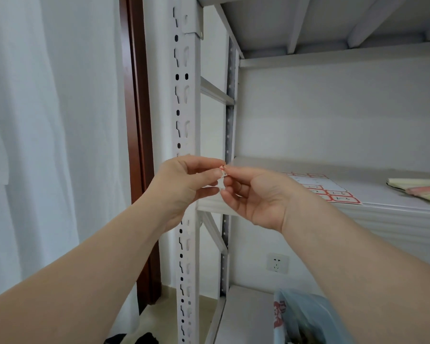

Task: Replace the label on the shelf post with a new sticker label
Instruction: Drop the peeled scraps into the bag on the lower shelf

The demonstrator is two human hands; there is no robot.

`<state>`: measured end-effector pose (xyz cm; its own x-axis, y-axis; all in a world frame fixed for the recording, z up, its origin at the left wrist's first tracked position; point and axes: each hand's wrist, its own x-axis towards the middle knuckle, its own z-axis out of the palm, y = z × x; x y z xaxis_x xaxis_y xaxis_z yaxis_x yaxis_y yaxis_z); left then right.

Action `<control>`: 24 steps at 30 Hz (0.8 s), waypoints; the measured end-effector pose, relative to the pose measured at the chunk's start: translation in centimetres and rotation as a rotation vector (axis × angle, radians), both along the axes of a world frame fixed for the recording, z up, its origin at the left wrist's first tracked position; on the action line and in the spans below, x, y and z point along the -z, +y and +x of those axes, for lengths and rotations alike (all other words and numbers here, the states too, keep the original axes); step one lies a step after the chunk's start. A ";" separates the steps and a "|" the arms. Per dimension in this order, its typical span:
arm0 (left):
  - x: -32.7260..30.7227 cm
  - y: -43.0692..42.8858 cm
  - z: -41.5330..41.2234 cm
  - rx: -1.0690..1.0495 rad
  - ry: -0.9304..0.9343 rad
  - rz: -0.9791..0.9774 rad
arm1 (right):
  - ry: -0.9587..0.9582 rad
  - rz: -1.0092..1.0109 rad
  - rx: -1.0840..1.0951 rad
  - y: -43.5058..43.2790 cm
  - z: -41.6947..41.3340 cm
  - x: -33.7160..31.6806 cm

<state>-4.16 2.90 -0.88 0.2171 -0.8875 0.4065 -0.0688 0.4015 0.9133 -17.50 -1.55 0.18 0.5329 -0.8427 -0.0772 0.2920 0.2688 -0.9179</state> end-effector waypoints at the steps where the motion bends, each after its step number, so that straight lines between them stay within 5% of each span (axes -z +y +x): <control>1: 0.2 0.0 -0.5 -0.042 -0.029 -0.026 | -0.001 0.006 0.019 0.2 -0.3 0.1; 9: 0.9 0.2 -3.8 -0.253 -0.310 -0.106 | -0.007 0.017 0.065 1.3 -3.2 1.3; 16: 2.0 1.2 -5.7 0.122 0.014 0.069 | -0.030 0.062 0.011 2.3 -6.4 2.9; 24: 3.1 1.6 -8.1 0.259 0.184 0.139 | 0.014 0.022 0.026 3.3 -9.0 3.4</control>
<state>-12.29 4.54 -4.03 0.0357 -0.9668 0.2531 0.1903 0.2553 0.9480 -26.46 1.76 -3.27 0.5097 -0.8542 -0.1030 0.2862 0.2812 -0.9160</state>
